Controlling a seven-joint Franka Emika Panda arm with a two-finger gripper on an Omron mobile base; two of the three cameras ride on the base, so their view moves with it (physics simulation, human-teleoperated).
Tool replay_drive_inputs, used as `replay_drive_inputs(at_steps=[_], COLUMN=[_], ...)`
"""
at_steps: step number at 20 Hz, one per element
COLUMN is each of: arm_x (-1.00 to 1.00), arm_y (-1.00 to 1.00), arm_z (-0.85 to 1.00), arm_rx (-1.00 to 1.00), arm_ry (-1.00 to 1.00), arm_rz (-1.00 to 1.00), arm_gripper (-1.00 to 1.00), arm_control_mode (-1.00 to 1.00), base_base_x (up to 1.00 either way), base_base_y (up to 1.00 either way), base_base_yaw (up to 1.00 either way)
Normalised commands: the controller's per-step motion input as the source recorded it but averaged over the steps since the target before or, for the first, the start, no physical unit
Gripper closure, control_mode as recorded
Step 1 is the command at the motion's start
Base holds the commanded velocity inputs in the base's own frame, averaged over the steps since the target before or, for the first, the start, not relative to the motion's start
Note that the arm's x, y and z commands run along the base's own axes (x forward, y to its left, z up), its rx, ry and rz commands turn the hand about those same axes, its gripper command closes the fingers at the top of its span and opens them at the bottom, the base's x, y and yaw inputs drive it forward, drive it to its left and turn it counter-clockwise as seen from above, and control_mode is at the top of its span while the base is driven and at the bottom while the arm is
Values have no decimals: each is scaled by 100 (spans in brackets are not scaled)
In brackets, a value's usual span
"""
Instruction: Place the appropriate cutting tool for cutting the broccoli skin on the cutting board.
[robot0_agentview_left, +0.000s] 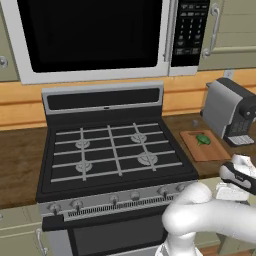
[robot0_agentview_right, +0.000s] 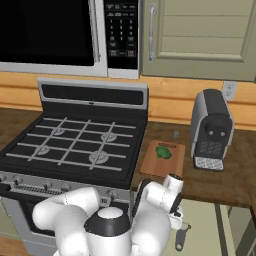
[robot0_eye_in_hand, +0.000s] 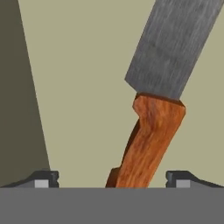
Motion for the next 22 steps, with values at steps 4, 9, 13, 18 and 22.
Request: replay_drive_inputs(at_steps=[4,9,13,18,22], arm_x=[-41,-23,-19,-38,-46], arm_y=[18,0,-3,-8,-1], arm_z=[-94,-61,-22,43,73], arm_rx=[0,1,4,1,0], arm_ry=[0,0,2,1,0], arm_rz=[-2,-6,-13,-12,-20], arm_gripper=[100,100,100,100,100], arm_control_mode=[-100,-100,-100,-100,-100], base_base_x=[0,0,0,0,0], base_base_y=[0,0,0,0,0], base_base_yaw=[0,0,0,0,0])
